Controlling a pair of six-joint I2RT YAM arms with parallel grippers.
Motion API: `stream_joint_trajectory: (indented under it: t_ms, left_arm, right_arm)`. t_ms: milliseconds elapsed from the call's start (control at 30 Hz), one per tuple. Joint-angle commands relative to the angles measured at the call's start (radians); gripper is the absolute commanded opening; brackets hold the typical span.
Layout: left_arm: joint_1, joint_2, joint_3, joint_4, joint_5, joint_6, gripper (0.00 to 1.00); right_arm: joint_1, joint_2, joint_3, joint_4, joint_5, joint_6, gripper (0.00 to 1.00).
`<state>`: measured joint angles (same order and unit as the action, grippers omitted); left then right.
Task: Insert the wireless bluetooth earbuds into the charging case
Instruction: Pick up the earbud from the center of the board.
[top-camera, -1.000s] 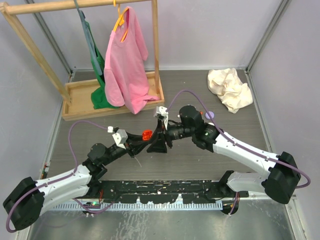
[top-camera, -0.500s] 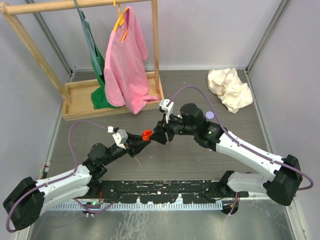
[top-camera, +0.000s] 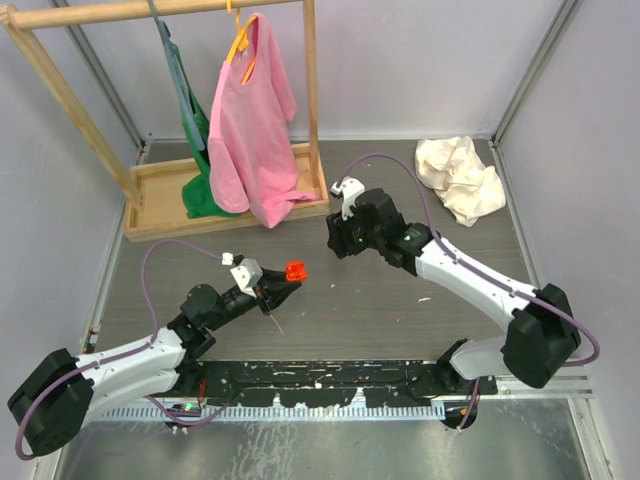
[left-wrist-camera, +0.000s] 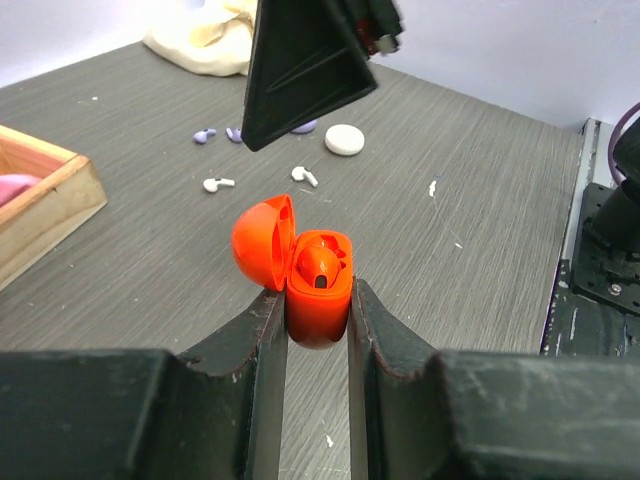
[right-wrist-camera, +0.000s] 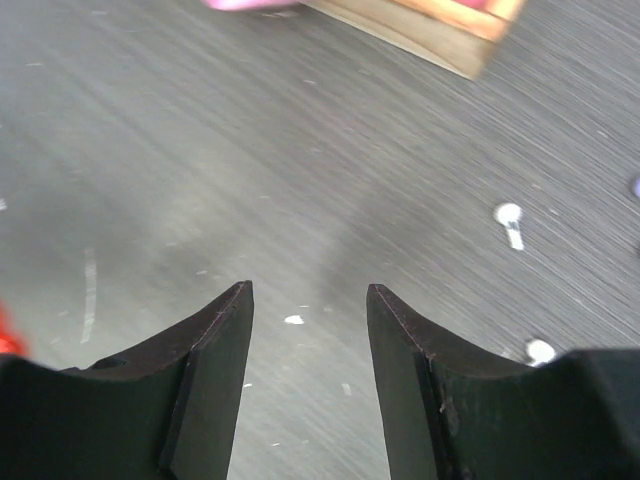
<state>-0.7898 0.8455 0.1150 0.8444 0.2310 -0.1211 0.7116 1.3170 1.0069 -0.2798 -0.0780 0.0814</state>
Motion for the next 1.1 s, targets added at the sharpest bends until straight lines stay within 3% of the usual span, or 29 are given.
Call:
stream_joint_trajectory:
  t_ms: [0, 600, 1067]
  left_arm:
    - [0.002, 0.008, 0.038, 0.041, -0.009, 0.021, 0.0]
    - [0.002, -0.03, 0.045, -0.009, -0.006, 0.041, 0.0]
    - [0.001, -0.036, 0.045, -0.015, -0.001, 0.038, 0.0]
  right_arm:
    - [-0.08, 0.054, 0.043, -0.015, 0.09, 0.0, 0.55]
    - [-0.364, 0.334, 0.1, -0.018, 0.28, 0.047, 0.46]
    - [-0.448, 0.46, 0.113, 0.027, 0.347, 0.059, 0.38]
